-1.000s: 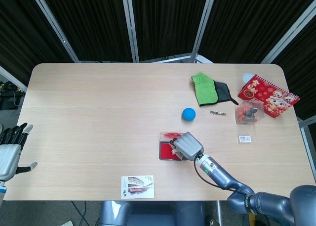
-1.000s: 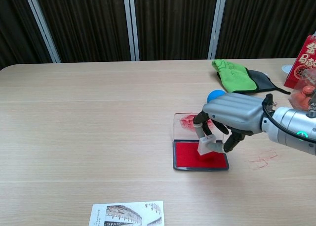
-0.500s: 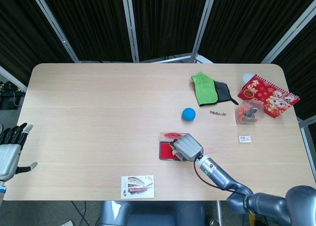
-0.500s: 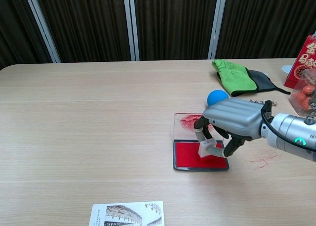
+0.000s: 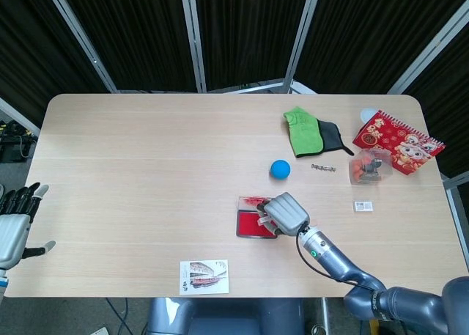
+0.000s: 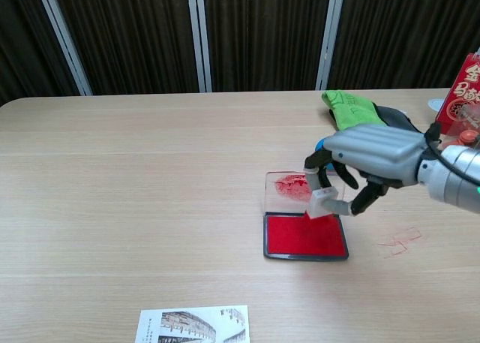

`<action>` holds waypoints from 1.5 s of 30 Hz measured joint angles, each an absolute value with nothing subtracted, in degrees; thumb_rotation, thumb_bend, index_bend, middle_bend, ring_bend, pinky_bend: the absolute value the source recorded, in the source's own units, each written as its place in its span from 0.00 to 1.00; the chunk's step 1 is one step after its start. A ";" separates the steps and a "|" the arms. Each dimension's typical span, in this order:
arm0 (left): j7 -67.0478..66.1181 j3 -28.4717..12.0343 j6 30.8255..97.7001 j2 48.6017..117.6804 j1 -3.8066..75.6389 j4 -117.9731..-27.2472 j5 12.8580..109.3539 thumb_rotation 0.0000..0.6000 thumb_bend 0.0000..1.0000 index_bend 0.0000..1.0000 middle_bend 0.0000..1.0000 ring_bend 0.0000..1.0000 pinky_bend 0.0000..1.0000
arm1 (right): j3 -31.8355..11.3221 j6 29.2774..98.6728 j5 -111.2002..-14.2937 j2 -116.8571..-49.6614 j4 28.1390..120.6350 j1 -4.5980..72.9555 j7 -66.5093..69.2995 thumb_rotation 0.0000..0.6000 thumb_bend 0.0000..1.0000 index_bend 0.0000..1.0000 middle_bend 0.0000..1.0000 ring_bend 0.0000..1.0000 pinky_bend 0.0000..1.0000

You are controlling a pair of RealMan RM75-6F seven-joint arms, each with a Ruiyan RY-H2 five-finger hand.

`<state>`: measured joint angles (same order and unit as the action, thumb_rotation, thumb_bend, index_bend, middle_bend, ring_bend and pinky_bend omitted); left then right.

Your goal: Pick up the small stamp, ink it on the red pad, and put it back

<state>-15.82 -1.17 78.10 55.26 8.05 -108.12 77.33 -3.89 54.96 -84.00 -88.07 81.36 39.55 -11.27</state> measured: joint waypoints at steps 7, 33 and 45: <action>-15.79 -0.93 78.20 55.19 7.98 -108.30 77.95 1.00 0.00 0.00 0.00 0.00 0.00 | -2.87 58.27 -84.63 -81.41 83.59 36.49 -9.28 1.00 0.49 0.58 0.57 0.65 0.98; -17.46 -0.75 77.89 55.78 8.21 -108.67 77.64 1.00 0.00 0.00 0.00 0.00 0.00 | 2.31 58.58 -86.57 -87.11 65.90 31.19 0.89 1.00 0.27 0.43 0.52 0.65 0.98; -17.25 -0.57 77.96 55.62 8.16 -108.76 78.03 1.00 0.00 0.00 0.00 0.00 0.00 | 2.09 58.16 -86.71 -86.92 66.10 30.92 0.69 1.00 0.17 0.34 0.42 0.65 0.98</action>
<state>-17.25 -0.57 77.96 55.62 8.16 -108.76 78.03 2.09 58.16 -86.71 -86.92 66.10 30.92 0.69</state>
